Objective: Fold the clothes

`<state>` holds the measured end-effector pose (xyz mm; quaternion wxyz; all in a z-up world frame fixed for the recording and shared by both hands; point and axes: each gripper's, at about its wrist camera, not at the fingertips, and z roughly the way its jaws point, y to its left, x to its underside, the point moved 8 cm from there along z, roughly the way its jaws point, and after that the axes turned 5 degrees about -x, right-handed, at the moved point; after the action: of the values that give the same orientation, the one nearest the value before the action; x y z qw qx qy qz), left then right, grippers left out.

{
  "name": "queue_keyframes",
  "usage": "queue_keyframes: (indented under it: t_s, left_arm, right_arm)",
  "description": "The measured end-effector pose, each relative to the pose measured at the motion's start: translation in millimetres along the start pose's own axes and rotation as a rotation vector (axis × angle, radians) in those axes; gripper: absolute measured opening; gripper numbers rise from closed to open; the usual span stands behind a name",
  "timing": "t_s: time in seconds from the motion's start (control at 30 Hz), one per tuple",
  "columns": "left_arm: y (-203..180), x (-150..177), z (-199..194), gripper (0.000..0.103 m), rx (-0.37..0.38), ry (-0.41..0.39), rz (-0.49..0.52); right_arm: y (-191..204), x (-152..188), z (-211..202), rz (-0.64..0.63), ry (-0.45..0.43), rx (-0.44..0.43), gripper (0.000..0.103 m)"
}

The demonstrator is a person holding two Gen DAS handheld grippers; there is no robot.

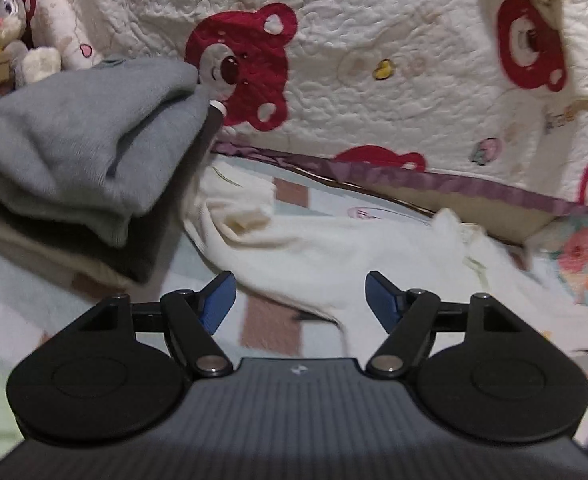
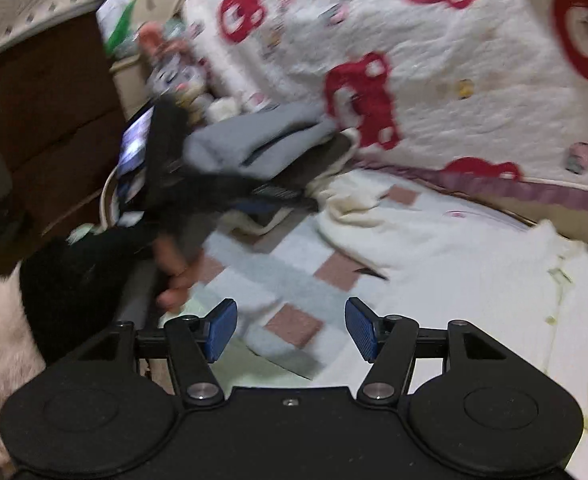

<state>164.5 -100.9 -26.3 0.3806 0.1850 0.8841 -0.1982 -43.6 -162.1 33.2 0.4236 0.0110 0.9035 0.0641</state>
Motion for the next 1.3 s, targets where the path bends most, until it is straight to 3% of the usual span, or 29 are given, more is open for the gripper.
queue_keyframes:
  t_s: [0.07,0.17,0.27,0.4,0.5,0.57,0.67,0.77,0.87,1.07,1.1,1.13,1.17,1.2,1.23,1.27,1.3]
  left_arm:
    - [7,-7,31,0.078,-0.082,-0.007,0.024]
    - [18,-10,85,0.079,-0.194,0.013,0.061]
    - [26,-10,125,0.079,-0.179,0.01,0.037]
    - [41,-4,163,0.079,-0.252,-0.006,0.02]
    - [34,4,188,0.08,-0.331,-0.042,0.154]
    - [24,11,196,0.092,-0.336,-0.066,0.24]
    - [15,18,207,0.096,-0.333,-0.041,0.308]
    - [19,26,212,0.096,-0.293,0.002,0.255]
    - [31,28,219,0.098,-0.246,0.055,0.132]
    - [43,12,231,0.099,-0.282,0.034,-0.013]
    - [44,10,235,0.097,-0.29,0.032,-0.031]
    - [42,7,237,0.083,-0.294,0.024,-0.037]
    - [38,5,237,0.05,-0.288,0.014,-0.027]
    - [34,4,237,0.042,-0.28,0.015,-0.016]
    - [30,3,237,0.023,-0.272,0.016,-0.006]
    - [26,1,235,0.013,-0.26,0.009,0.003]
    - [22,-1,232,0.013,-0.245,-0.009,0.01]
  right_arm:
    - [-8,-3,14,-0.026,0.0,0.026,0.066]
    - [-19,-7,35,-0.064,-0.001,0.066,0.066]
    - [-31,-11,56,-0.103,-0.001,0.105,0.066]
    - [-52,-16,85,-0.135,0.001,0.149,0.071]
    - [-88,-16,110,-0.1,0.009,0.154,0.072]
    - [-111,-16,127,-0.077,0.014,0.157,0.072]
    - [-146,-16,152,-0.042,0.023,0.162,0.072]
    - [-181,-15,177,-0.007,0.031,0.167,0.072]
    - [-216,-15,202,0.028,0.039,0.172,0.072]
    - [-235,20,213,0.018,0.107,0.141,0.072]
    - [-237,24,215,0.027,0.124,0.121,0.072]
    - [-238,26,216,0.012,0.132,0.113,0.072]
    - [-238,27,216,-0.013,0.136,0.117,0.072]
    - [-238,28,216,-0.039,0.14,0.123,0.072]
    - [-240,29,216,-0.042,0.146,0.124,0.072]
    - [-243,31,216,-0.04,0.154,0.123,0.072]
    - [-245,33,216,-0.037,0.161,0.121,0.072]
